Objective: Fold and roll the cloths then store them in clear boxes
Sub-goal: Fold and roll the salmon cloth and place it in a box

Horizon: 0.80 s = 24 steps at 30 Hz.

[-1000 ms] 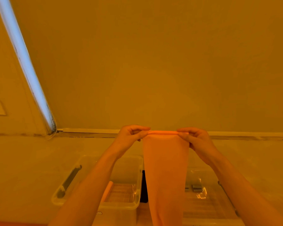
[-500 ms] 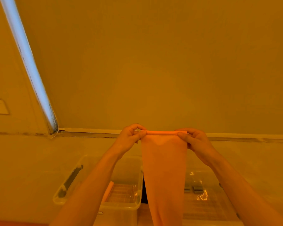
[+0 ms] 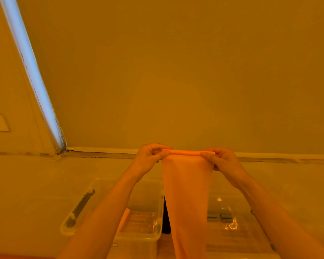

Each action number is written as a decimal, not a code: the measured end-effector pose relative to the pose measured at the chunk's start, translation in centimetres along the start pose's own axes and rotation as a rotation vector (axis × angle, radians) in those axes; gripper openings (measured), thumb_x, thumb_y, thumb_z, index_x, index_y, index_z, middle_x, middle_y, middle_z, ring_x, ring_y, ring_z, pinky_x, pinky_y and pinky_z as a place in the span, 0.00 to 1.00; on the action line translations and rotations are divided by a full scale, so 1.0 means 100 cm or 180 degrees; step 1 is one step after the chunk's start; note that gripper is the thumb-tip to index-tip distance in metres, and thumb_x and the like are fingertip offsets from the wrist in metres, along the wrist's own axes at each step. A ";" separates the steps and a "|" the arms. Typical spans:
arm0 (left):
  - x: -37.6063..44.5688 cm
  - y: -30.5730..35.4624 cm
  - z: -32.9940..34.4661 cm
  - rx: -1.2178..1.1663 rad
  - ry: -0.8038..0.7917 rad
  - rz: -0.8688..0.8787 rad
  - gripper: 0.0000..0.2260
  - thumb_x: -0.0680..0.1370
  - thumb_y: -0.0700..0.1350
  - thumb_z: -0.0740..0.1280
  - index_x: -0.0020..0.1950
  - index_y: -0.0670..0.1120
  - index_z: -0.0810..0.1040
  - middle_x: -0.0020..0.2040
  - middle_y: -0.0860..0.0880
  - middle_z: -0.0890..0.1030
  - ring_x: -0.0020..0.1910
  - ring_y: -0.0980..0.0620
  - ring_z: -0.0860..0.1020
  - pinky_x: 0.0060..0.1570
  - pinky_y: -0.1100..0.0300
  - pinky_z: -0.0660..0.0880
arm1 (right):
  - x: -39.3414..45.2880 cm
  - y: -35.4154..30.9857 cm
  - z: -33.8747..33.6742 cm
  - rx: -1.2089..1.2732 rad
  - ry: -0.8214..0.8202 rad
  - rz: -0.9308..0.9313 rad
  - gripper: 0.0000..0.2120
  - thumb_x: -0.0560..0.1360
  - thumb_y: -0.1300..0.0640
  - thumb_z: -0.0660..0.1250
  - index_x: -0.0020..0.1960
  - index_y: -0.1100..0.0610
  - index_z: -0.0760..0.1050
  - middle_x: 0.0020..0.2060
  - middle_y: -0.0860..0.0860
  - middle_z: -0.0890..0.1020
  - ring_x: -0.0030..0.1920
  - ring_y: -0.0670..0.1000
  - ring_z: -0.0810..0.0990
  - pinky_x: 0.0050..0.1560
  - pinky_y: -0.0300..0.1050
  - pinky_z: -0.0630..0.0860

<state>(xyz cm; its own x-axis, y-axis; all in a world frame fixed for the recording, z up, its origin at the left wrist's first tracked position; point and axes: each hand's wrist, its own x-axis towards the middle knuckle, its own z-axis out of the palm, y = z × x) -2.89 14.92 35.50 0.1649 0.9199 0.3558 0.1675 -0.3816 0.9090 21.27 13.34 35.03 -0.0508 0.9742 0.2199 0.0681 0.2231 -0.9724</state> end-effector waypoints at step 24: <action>0.003 -0.007 -0.005 -0.0357 -0.0015 -0.0272 0.10 0.73 0.35 0.69 0.52 0.47 0.81 0.40 0.47 0.82 0.38 0.57 0.78 0.39 0.66 0.73 | 0.003 0.004 -0.004 0.0282 -0.0175 0.0087 0.12 0.73 0.64 0.67 0.56 0.56 0.78 0.42 0.51 0.85 0.42 0.48 0.82 0.44 0.41 0.77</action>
<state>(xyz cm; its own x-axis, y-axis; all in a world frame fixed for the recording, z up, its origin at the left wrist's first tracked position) -3.48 15.45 35.09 0.1595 0.9480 0.2753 0.0714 -0.2892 0.9546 21.68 13.76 34.79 -0.1048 0.9760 0.1911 -0.0181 0.1902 -0.9816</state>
